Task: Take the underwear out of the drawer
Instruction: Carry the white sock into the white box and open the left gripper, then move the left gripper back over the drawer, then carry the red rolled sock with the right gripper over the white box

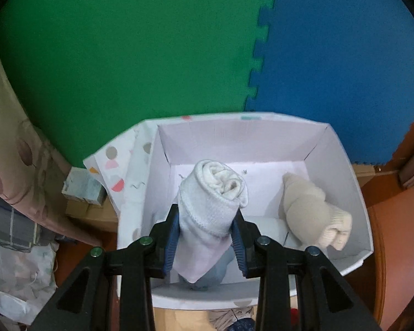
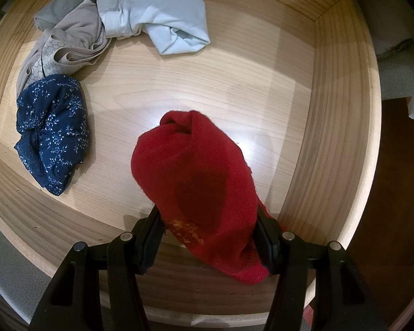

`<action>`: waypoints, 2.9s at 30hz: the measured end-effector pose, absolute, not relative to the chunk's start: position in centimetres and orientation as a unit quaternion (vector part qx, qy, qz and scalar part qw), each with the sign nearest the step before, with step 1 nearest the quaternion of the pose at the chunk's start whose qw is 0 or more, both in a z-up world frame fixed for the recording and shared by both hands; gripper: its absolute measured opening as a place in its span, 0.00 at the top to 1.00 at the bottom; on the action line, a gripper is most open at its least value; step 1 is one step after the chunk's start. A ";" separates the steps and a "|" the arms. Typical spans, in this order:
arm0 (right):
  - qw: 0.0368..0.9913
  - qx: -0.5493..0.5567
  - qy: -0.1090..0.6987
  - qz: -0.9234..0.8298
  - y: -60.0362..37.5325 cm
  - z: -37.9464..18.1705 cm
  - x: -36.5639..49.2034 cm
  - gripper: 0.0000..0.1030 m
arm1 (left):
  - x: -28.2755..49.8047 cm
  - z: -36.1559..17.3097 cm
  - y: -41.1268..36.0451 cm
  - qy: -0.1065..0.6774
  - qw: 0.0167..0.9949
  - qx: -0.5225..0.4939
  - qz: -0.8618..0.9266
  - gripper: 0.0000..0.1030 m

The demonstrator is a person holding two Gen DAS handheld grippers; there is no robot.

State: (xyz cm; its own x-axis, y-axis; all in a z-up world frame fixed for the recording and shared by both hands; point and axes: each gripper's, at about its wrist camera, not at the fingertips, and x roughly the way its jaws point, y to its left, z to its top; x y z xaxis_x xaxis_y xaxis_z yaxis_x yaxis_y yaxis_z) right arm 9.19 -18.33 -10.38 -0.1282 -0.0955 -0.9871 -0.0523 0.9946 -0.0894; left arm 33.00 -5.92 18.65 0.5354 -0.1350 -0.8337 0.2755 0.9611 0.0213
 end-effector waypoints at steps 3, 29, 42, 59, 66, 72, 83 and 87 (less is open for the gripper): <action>0.658 -0.049 0.751 -0.017 -18.4 -10.3 9.2 0.46 | 33.7 16.9 -6.4 0.483 0.865 0.083 -0.112 0.65; 0.659 -0.048 0.750 -0.017 -18.5 -10.1 9.2 0.46 | 27.2 21.9 -1.8 0.447 0.881 0.086 -0.130 0.50; 0.659 -0.050 0.751 -0.017 -18.8 -9.8 9.5 0.46 | 18.1 16.8 5.0 0.460 0.870 0.138 -0.113 0.50; 0.668 -0.061 0.742 -0.022 -19.1 -9.1 10.1 0.54 | 14.3 1.2 6.4 0.520 0.839 0.133 -0.088 0.50; 0.691 -0.039 0.721 -0.021 -19.7 -6.3 10.8 0.61 | 14.2 0.0 6.9 0.521 0.841 0.122 -0.085 0.50; 0.711 -0.024 0.702 -0.017 -20.3 -2.7 11.4 0.63 | 13.9 -0.4 7.0 0.526 0.840 0.105 -0.089 0.50; 0.759 -0.030 0.650 -0.019 -21.2 8.4 13.0 0.63 | 13.6 -0.6 7.0 0.523 0.841 0.102 -0.095 0.50; 0.781 -0.028 0.624 -0.021 -21.5 13.5 14.8 0.63 | 13.6 -0.5 7.2 0.521 0.843 0.099 -0.088 0.50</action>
